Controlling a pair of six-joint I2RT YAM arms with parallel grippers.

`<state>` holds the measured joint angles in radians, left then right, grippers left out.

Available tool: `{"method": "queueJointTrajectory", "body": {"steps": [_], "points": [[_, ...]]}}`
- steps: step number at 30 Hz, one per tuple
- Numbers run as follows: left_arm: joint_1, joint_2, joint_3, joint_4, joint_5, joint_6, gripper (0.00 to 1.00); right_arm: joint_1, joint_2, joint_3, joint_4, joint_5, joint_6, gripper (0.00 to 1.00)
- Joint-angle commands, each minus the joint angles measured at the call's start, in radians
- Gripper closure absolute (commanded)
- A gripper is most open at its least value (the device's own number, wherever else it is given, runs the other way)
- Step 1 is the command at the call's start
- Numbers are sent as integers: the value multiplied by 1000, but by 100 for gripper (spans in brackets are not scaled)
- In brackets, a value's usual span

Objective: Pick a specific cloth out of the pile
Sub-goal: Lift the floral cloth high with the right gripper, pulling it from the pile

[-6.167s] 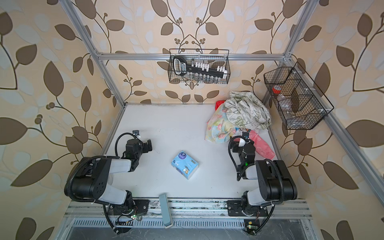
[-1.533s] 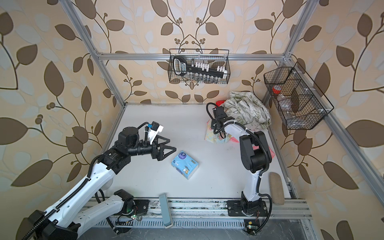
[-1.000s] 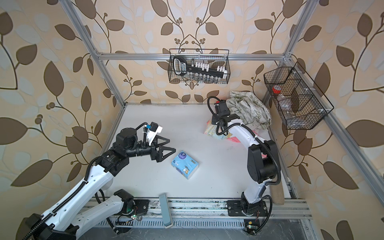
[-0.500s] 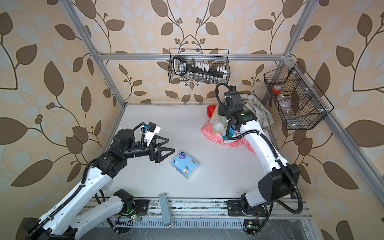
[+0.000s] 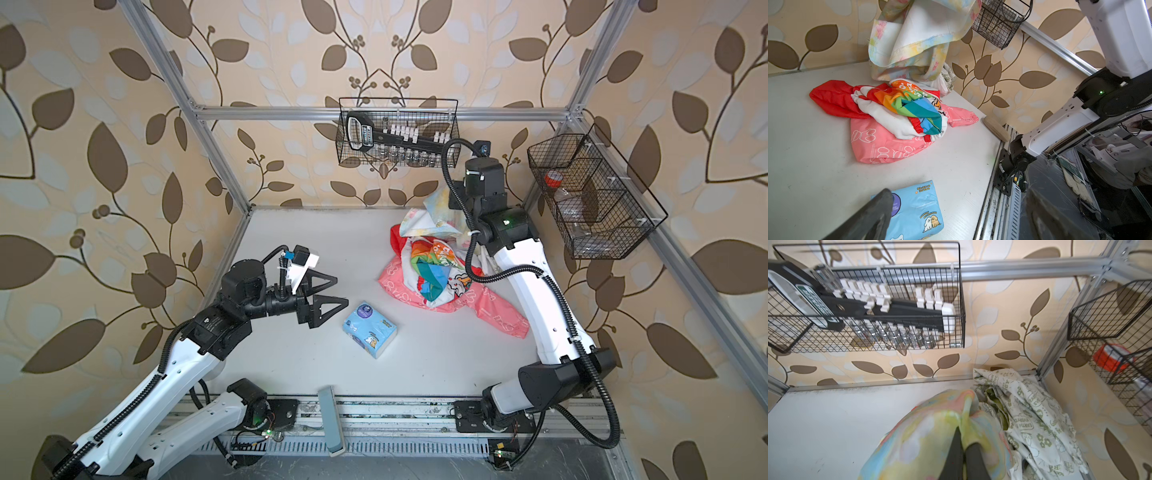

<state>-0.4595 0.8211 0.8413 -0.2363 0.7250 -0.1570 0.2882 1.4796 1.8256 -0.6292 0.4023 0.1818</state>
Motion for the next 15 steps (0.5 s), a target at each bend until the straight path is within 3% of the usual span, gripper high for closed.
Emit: {"method": "queueJointTrajectory", "body": {"steps": [1,8,15], "points": [[-10,-22,-8,36,-1,11,1,6,-7,88,46,59,-46,100],[-16,-34,-12,34,-10,12,1,6,-21,198,96,27,-80,100],[-21,-47,-11,19,-28,19,1,7,-69,218,204,-106,-77,100]]}}
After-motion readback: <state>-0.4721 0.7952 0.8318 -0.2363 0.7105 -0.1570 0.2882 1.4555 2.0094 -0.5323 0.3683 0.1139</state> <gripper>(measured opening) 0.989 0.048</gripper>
